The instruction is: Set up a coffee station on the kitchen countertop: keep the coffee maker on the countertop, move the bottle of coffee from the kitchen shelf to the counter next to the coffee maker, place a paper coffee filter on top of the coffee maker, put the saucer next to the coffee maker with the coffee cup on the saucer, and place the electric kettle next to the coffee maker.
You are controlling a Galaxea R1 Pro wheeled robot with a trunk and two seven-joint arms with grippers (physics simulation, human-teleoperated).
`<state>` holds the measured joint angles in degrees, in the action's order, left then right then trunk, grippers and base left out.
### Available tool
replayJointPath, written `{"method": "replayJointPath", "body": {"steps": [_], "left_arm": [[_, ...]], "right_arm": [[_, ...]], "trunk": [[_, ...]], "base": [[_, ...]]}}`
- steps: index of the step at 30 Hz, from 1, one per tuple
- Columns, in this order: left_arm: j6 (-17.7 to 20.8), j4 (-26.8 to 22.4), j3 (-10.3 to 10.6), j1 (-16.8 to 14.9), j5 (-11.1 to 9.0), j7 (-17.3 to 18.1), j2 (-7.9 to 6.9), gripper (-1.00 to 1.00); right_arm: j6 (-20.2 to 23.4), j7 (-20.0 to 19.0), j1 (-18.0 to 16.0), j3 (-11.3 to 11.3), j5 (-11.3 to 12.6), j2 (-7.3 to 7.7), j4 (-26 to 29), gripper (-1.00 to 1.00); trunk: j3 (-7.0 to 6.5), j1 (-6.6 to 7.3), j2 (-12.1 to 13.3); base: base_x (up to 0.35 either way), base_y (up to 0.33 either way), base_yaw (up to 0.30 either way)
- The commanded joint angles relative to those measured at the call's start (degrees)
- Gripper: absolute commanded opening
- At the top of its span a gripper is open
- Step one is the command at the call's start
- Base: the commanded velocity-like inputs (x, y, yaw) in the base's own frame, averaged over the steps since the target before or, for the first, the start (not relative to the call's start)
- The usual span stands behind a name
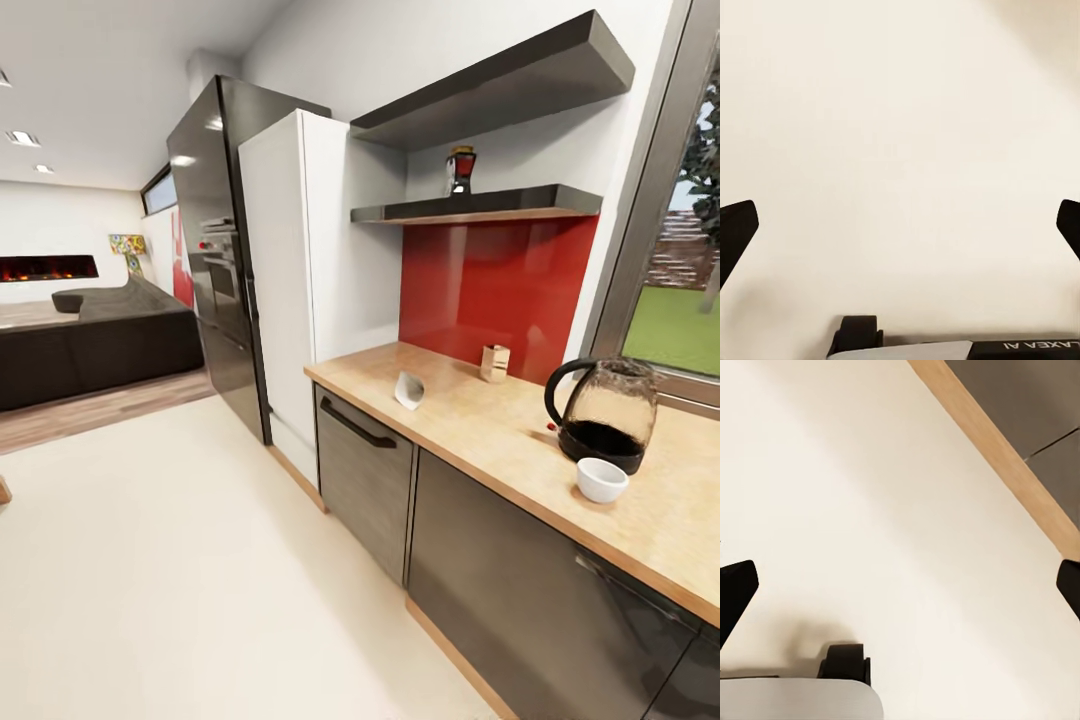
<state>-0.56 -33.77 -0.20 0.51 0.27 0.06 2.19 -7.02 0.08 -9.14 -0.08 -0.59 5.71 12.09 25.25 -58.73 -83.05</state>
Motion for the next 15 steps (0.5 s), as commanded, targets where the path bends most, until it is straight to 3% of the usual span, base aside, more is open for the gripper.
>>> {"method": "replayJointPath", "body": {"steps": [1, 9, 15], "left_arm": [[-0.1, -0.1, 0.0, 0.0, 0.0, 0.0, 0.01, 1.00], [-0.1, -0.1, 0.0, 0.0, 0.0, 0.0, 0.01, 1.00], [-0.1, -0.1, 0.0, 0.0, 0.0, 0.0, 0.01, 1.00]], "right_arm": [[-0.2, 0.0, 0.0, 0.0, -0.1, -0.02, 0.0, 1.00], [-0.1, 0.0, 0.0, 0.0, -0.1, -0.26, 0.0, 1.00], [-0.1, -0.1, 0.0, 0.0, -0.1, -0.29, -0.1, 1.00]], "trunk": [[0.08, 0.00, 0.0], [0.17, 0.00, 0.0], [0.17, 0.00, 0.0]], "base": [[0.000, 0.000, 0.000], [0.000, 0.000, -0.001], [0.000, 0.000, -0.165]]}}
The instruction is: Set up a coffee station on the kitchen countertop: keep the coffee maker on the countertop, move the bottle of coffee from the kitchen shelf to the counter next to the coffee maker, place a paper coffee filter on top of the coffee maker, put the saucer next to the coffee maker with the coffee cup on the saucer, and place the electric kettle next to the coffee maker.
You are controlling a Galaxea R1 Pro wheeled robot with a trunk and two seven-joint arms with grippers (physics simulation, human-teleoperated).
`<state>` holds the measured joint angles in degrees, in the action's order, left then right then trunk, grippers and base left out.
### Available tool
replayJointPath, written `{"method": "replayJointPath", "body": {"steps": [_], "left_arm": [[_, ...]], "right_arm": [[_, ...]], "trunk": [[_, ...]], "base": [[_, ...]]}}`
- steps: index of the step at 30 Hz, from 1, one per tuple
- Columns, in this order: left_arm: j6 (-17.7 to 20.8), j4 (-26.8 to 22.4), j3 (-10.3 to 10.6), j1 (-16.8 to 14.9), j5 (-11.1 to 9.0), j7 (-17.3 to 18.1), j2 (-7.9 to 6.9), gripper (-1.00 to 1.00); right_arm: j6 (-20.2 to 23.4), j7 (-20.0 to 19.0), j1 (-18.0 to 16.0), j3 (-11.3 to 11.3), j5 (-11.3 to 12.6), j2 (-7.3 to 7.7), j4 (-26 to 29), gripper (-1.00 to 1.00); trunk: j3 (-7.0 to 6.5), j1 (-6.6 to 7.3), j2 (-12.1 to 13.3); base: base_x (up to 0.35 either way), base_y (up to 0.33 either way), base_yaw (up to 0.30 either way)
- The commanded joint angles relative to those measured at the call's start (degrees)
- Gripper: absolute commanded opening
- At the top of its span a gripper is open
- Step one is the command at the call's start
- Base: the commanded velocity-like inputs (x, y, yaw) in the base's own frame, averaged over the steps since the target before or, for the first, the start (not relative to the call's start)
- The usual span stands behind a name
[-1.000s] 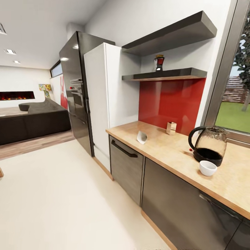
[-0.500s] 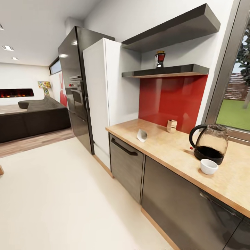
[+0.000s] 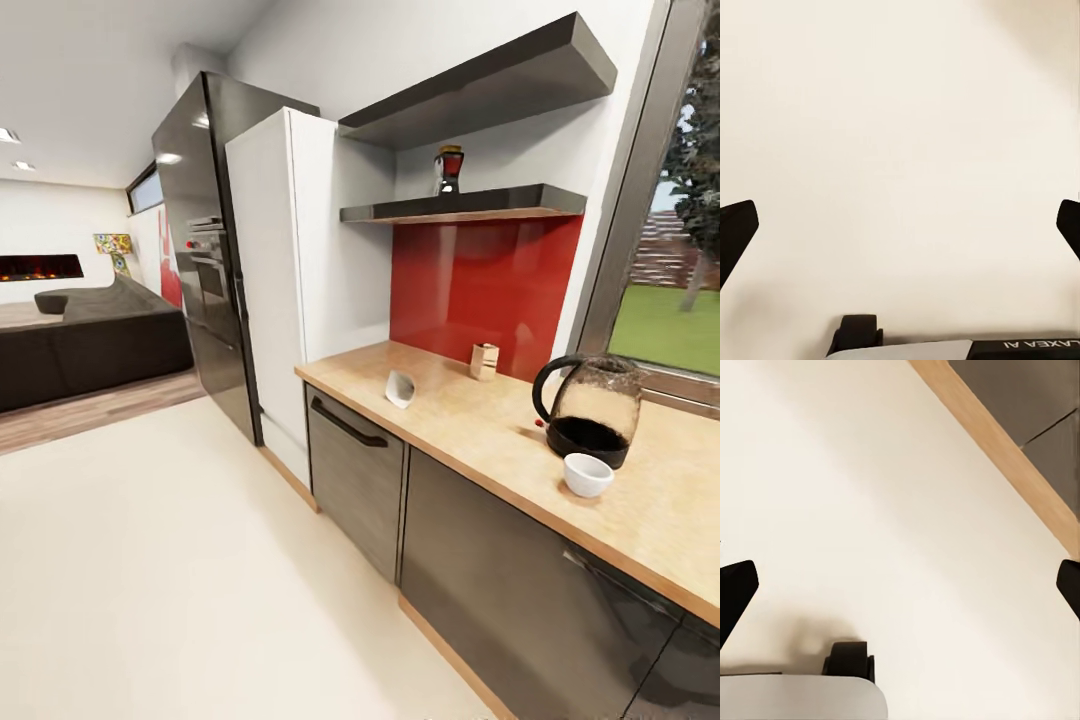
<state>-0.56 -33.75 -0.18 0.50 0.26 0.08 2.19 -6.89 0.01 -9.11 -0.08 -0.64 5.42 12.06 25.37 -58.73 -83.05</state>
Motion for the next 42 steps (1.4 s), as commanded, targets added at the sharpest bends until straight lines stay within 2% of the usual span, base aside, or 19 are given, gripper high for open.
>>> {"method": "replayJointPath", "body": {"steps": [1, 23, 34, 42], "left_arm": [[-0.1, -0.1, 0.0, 0.0, 0.0, 0.0, 0.01, 1.00], [-0.1, -0.1, 0.0, 0.0, 0.0, 0.0, 0.01, 1.00], [-0.1, -0.1, 0.0, 0.0, 0.0, 0.0, 0.01, 1.00], [-0.1, -0.1, 0.0, 0.0, 0.0, 0.0, 0.01, 1.00]], "right_arm": [[-0.2, 0.0, -0.1, 0.0, -0.1, -0.01, -0.1, 1.00], [-0.2, 0.0, -0.1, 0.0, -0.1, 0.03, -0.1, 1.00], [-0.3, 0.1, -0.1, 0.0, -0.1, 0.03, 0.0, 1.00], [-0.3, 0.0, 0.0, 0.0, -0.1, 0.11, -0.1, 1.00]], "trunk": [[0.05, 0.00, 0.0], [0.05, 0.00, 0.0], [0.05, 0.00, 0.0], [0.05, 0.00, 0.0]], "base": [[0.000, 0.000, -0.230], [0.001, 0.004, -0.233], [0.124, 0.233, -0.034], [0.045, 0.079, -0.199]]}}
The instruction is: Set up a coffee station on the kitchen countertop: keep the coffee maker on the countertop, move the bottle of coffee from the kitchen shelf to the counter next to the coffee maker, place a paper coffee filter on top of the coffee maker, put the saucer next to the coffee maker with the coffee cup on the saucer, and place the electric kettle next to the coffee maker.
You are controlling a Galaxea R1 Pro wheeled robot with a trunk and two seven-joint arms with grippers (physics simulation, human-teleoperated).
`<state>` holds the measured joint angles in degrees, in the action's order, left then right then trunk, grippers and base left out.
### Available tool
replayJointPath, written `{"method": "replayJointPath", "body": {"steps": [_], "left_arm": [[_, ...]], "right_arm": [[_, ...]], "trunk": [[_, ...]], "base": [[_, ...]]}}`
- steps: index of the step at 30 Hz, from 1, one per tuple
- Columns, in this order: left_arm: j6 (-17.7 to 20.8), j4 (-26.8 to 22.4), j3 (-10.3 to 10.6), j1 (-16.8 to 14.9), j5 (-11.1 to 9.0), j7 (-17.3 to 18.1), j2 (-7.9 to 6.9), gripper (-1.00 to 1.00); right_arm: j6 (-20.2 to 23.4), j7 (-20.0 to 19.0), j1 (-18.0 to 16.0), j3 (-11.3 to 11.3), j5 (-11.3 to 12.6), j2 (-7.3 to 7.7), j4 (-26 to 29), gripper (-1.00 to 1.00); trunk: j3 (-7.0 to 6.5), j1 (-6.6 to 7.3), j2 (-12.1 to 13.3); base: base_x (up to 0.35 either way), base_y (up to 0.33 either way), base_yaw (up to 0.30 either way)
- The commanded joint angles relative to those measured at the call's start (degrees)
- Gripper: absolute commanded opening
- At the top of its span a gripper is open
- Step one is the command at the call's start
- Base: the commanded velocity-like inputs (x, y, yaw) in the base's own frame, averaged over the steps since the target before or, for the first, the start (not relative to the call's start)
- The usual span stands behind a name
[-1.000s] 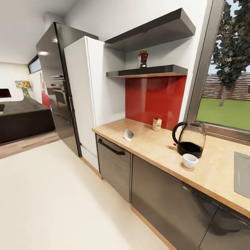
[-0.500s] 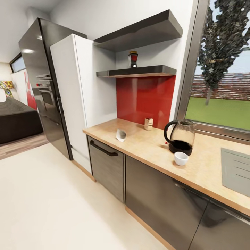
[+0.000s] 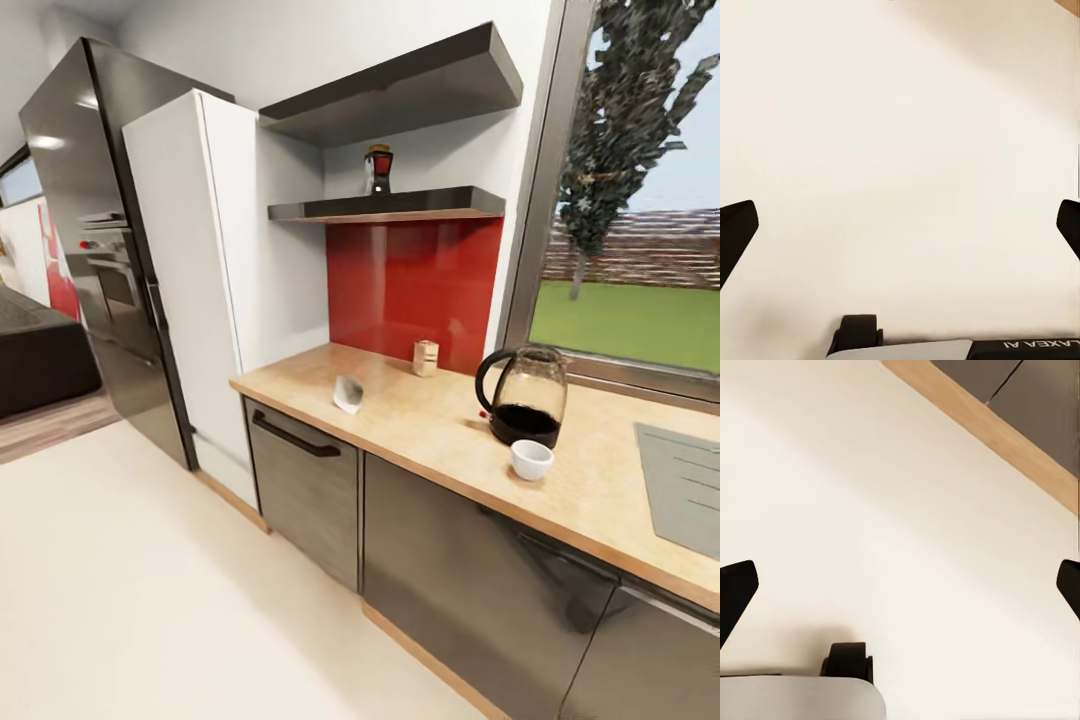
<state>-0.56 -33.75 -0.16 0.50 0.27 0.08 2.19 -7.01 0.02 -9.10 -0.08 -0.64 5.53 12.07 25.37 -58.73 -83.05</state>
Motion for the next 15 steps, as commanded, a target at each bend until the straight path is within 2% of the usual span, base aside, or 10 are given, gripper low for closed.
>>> {"method": "replayJointPath", "body": {"steps": [1, 11, 15], "left_arm": [[-0.1, -0.1, 0.0, 0.0, 0.0, 0.0, 0.01, 1.00], [-0.1, -0.1, 0.0, 0.0, 0.0, 0.0, 0.01, 1.00], [-0.1, -0.1, 0.0, 0.0, 0.0, 0.0, 0.01, 1.00]], "right_arm": [[-0.2, 0.0, -0.1, 0.0, -0.1, 0.01, -0.1, 1.00], [-0.2, 0.0, 0.0, 0.0, -0.1, -0.01, -0.1, 1.00], [-0.2, 0.1, 0.0, 0.0, -0.1, 0.00, -0.1, 1.00]], "trunk": [[0.05, 0.00, 0.0], [0.05, 0.00, 0.0], [0.05, 0.00, 0.0]], "base": [[0.006, 0.012, -0.244], [0.001, 0.002, -0.247], [0.011, 0.094, -0.115]]}}
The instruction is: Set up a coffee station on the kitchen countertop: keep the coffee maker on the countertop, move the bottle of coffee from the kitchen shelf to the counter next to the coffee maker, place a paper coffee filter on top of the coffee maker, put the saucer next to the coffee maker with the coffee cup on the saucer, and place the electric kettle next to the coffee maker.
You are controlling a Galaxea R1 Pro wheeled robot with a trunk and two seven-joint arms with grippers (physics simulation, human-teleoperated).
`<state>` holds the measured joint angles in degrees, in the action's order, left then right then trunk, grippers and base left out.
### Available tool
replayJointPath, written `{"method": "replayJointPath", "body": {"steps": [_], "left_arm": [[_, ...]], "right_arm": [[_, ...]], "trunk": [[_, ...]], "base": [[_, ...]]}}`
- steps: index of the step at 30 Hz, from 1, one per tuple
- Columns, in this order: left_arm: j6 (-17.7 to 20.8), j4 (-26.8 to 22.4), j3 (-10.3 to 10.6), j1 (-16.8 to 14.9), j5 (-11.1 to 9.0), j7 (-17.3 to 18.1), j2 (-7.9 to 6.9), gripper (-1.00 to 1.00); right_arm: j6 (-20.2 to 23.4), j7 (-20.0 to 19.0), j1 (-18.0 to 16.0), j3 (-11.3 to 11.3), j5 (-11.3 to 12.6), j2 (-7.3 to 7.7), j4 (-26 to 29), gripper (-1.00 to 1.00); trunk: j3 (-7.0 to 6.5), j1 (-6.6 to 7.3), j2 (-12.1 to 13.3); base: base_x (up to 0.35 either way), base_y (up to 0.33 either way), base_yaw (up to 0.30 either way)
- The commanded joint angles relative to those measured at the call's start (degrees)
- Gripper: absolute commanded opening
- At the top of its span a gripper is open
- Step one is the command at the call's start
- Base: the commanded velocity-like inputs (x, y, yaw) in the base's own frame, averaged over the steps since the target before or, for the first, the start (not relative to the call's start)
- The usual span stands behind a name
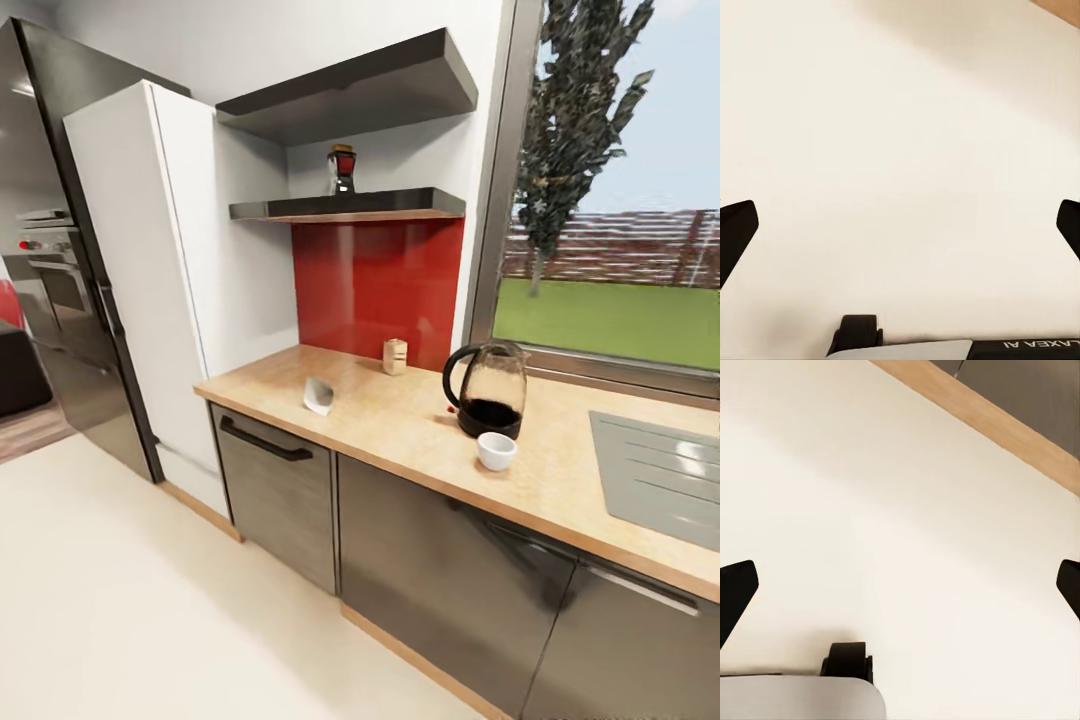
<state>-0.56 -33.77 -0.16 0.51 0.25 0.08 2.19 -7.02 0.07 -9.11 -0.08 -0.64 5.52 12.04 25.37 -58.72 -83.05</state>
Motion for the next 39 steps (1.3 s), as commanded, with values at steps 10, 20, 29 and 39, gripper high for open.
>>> {"method": "replayJointPath", "body": {"steps": [10, 20, 29, 39], "left_arm": [[-0.1, -0.1, 0.0, 0.0, 0.0, 0.0, 0.01, 1.00], [-0.1, -0.1, -0.1, 0.0, 0.1, 0.0, 0.01, 1.00], [-0.1, -0.1, -0.1, 0.0, 0.0, 0.0, -0.01, 1.00], [-0.1, -0.9, 0.2, 0.0, -0.2, 0.0, 0.00, 1.00]], "right_arm": [[-0.1, -0.1, 0.0, -0.1, 0.0, 0.19, -2.2, 1.00], [0.0, -0.1, 0.0, -0.2, -0.1, 0.09, -2.4, 1.00], [-0.1, -0.1, 0.0, -0.2, -0.1, 0.05, -2.4, 1.00], [-0.3, -0.2, 0.0, -0.2, 0.0, 0.18, -2.4, 1.00]], "trunk": [[0.05, 0.00, 0.0], [0.05, 0.00, 0.0], [0.05, 0.00, 0.0], [0.05, 0.00, 0.0]], "base": [[0.141, 0.278, -0.011], [0.126, 0.155, -0.131], [0.022, 0.038, -0.225], [0.130, 0.201, -0.027]]}}
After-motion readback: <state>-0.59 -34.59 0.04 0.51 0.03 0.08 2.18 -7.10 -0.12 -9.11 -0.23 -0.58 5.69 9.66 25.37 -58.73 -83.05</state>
